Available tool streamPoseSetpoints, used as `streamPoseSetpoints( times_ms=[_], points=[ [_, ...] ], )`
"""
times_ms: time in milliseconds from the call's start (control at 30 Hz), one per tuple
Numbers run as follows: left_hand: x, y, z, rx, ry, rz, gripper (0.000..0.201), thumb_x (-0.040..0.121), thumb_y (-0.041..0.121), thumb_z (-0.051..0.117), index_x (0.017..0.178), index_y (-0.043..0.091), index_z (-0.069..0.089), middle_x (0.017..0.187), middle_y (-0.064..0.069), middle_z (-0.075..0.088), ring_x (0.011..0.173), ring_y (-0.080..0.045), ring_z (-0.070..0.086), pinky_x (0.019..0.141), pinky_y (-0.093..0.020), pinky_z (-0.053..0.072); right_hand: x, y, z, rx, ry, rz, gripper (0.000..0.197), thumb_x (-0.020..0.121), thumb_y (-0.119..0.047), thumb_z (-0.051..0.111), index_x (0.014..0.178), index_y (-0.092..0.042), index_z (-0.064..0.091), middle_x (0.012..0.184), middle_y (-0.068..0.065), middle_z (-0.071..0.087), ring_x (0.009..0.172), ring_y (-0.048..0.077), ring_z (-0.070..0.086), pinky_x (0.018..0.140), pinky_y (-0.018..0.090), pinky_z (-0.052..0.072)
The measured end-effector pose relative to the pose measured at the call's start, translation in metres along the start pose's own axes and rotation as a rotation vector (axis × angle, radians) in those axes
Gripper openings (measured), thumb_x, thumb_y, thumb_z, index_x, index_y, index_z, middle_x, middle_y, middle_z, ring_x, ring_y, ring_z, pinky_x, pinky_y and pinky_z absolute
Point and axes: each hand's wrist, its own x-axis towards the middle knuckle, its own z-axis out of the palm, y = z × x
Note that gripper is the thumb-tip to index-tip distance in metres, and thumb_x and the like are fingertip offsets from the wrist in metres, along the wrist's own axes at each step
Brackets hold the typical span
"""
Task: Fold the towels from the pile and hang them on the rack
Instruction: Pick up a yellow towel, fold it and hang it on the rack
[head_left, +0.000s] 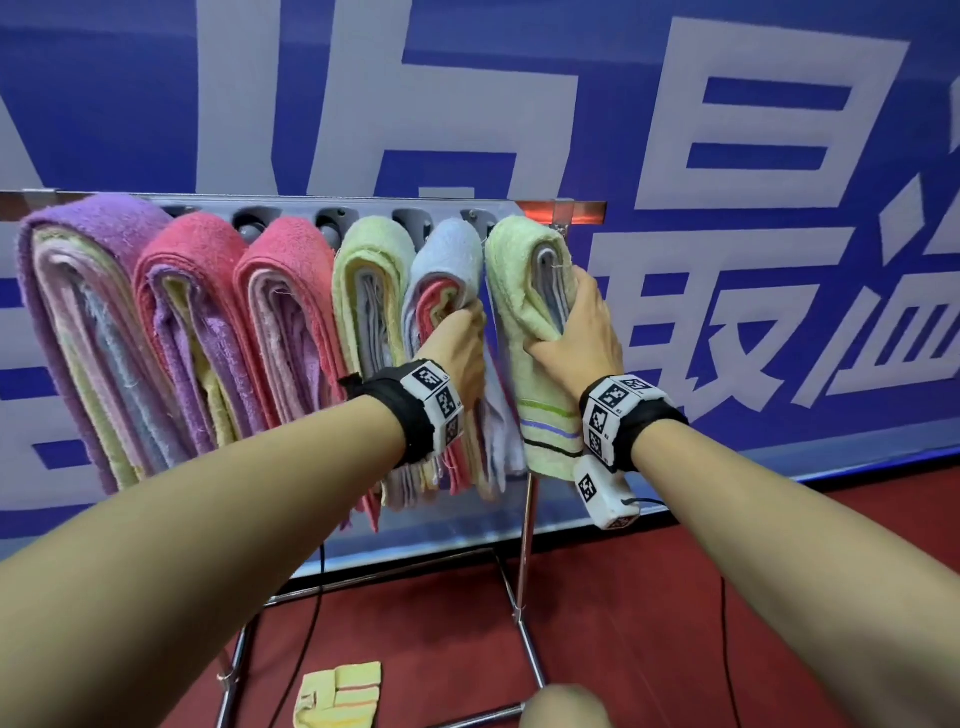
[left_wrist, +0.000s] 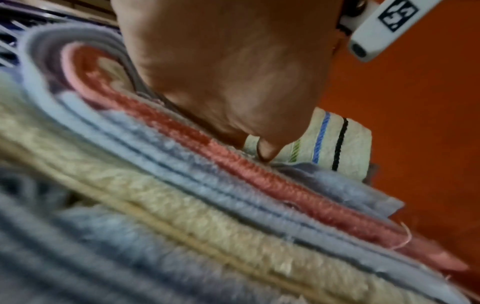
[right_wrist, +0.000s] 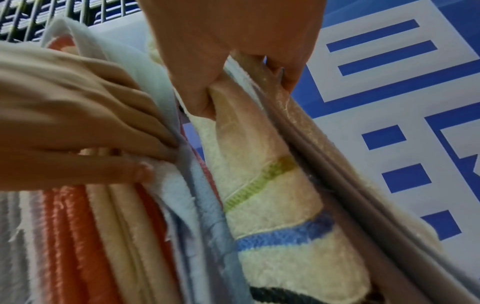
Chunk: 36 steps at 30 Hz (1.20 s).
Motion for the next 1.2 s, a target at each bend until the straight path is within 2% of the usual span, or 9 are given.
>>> streamPoseSetpoints(
  times_ms=[167,300,433,633,733,833,1000,1133,1200],
  points=[
    [0.004,-0.001,-0.016,-0.232,0.18,-0.026,0.047,0.1,0.037,0.042,0.139,0.015,0.056,0.141,-0.007,0.058,0.138,-0.031,0.041,0.118,-0.048,0.018,-0.005,-0.001,0.009,0.083,-0.067,0.005,0.1,0.075,-0.03,0.084,0.155,-0.022,0.024,0.15,0.004,0.046,0.137,0.025,0.045,0.109,0.044,0.045],
    [0.0,-0.001,0.005,-0.827,0.754,-0.117,0.024,0.086,0.027,0.052,0.089,0.009,0.066,0.091,-0.008,0.062,0.084,-0.029,0.06,0.076,-0.04,0.045,-0.011,0.003,0.01,0.342,-0.148,0.041,0.086,0.081,-0.042,0.076,0.152,-0.026,0.03,0.14,-0.001,0.057,0.125,0.019,0.058,0.107,0.045,0.049],
    [-0.008,0.011,0.014,-1.355,0.986,-0.322,0.035,0.093,0.017,0.055,0.127,0.007,0.051,0.133,-0.011,0.046,0.12,-0.024,0.049,0.101,-0.034,0.045,-0.017,0.007,0.004,0.569,-0.207,0.011,0.084,0.081,-0.07,0.064,0.15,-0.029,0.037,0.135,-0.015,0.06,0.124,0.002,0.058,0.111,0.038,0.046],
    [0.013,0.027,-0.014,-1.96,0.771,-0.352,0.064,0.104,0.024,0.042,0.16,0.031,0.011,0.167,0.003,-0.013,0.145,0.006,-0.01,0.108,0.002,-0.002,-0.012,0.001,0.01,0.684,-0.239,0.174,0.079,0.09,-0.086,0.03,0.154,-0.041,0.039,0.16,-0.01,0.043,0.148,0.01,0.037,0.125,0.045,0.025],
    [0.021,0.027,-0.019,-2.062,0.716,-0.378,0.062,0.104,0.031,0.042,0.16,0.031,0.014,0.168,-0.003,0.008,0.153,-0.006,0.005,0.125,-0.028,0.009,-0.006,0.016,0.026,0.708,-0.254,0.31,0.094,0.077,-0.095,0.039,0.15,-0.037,0.047,0.154,-0.008,0.05,0.144,0.012,0.044,0.124,0.046,0.03],
    [0.015,0.034,-0.015,-2.004,0.64,-0.392,0.063,0.103,0.028,0.048,0.159,0.029,0.018,0.16,-0.007,0.031,0.144,-0.016,0.034,0.114,-0.022,0.025,-0.014,0.014,0.018,0.625,-0.238,0.275,0.051,0.097,-0.059,0.049,0.133,-0.025,0.061,0.132,-0.001,0.066,0.124,0.017,0.061,0.112,0.044,0.045],
    [0.003,0.047,0.002,-1.887,0.398,-0.496,0.058,0.097,0.022,0.052,0.153,0.022,0.039,0.102,-0.013,0.072,0.079,-0.021,0.068,0.088,-0.032,0.055,-0.018,0.029,0.013,0.494,-0.18,0.218,0.015,0.103,-0.023,0.055,0.112,-0.02,0.067,0.102,0.001,0.073,0.097,0.02,0.07,0.093,0.043,0.057],
    [-0.003,0.049,0.006,-2.059,0.217,-0.572,0.055,0.092,0.02,0.058,0.146,0.015,0.05,0.101,-0.002,0.073,0.08,-0.011,0.068,0.085,-0.023,0.051,-0.018,0.038,0.01,0.375,-0.103,0.171,0.008,0.098,-0.017,0.056,0.099,-0.019,0.064,0.088,0.005,0.069,0.084,0.026,0.066,0.074,0.042,0.055],
    [-0.001,0.051,0.006,-2.162,0.075,-0.508,0.066,0.091,0.018,0.065,0.151,0.01,0.041,0.126,-0.004,0.064,0.111,-0.016,0.065,0.092,-0.023,0.045,-0.018,0.041,0.007,0.286,-0.094,0.145,0.007,0.095,-0.009,0.055,0.099,-0.014,0.057,0.083,0.002,0.061,0.074,0.02,0.056,0.062,0.032,0.044]
  ],
)
